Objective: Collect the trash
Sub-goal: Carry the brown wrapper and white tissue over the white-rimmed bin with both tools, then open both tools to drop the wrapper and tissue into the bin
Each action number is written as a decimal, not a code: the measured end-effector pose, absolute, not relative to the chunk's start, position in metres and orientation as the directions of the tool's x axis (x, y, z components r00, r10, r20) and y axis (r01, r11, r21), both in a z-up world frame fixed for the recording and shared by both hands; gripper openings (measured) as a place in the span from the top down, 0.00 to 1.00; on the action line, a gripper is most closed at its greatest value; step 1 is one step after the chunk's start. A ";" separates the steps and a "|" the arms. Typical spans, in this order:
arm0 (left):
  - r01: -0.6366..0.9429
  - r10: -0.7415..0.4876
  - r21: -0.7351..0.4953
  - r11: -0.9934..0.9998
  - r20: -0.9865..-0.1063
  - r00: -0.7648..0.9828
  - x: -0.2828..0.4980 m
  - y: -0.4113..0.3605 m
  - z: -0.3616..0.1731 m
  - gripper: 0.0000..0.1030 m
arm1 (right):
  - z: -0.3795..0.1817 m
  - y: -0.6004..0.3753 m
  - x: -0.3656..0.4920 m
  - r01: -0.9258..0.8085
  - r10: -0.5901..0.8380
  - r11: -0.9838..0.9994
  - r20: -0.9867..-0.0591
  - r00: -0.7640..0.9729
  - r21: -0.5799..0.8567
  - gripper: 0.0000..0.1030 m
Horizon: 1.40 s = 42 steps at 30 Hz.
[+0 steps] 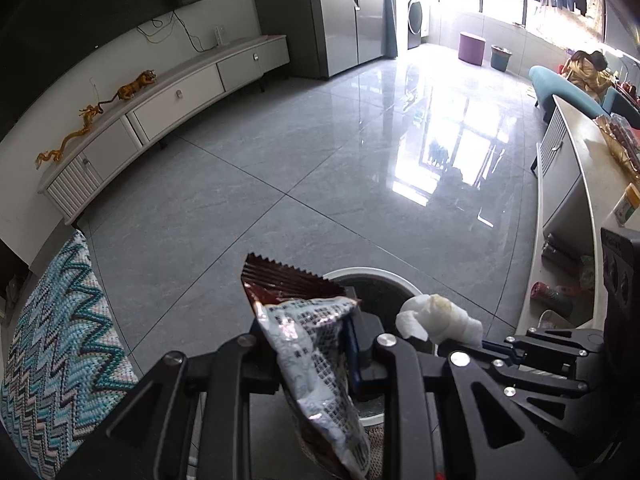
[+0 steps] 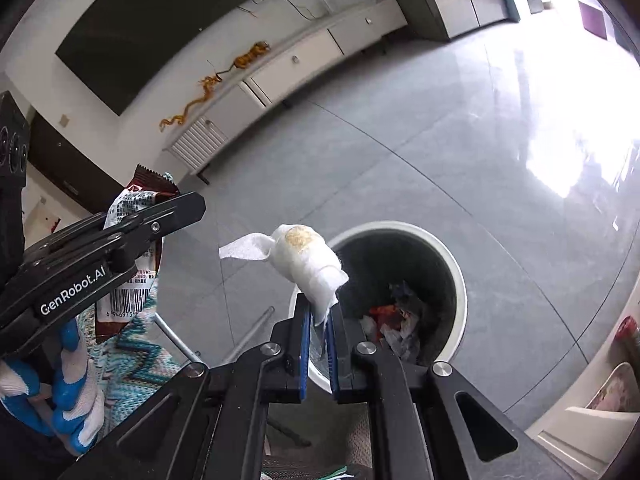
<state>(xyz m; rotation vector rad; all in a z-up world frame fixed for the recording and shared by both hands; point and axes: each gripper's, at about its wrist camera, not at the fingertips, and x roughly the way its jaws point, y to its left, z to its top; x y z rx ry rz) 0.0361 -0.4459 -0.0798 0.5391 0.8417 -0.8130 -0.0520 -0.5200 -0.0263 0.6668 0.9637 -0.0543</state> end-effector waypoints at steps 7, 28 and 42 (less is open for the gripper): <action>0.804 -0.381 0.113 0.584 -0.836 0.394 0.042 -0.454 -0.098 0.76 | -0.037 -0.526 -0.048 0.356 0.247 0.790 -0.791 0.559 0.499 0.93; 0.810 -0.353 0.115 0.575 -0.858 0.373 0.050 -0.466 -0.122 0.66 | -0.065 -0.533 -0.040 0.416 0.258 0.767 -0.828 0.497 0.489 0.90; 0.804 -0.356 0.116 0.583 -0.854 0.381 0.051 -0.468 -0.122 0.54 | -0.071 -0.535 -0.040 0.434 0.256 0.757 -0.833 0.491 0.488 0.79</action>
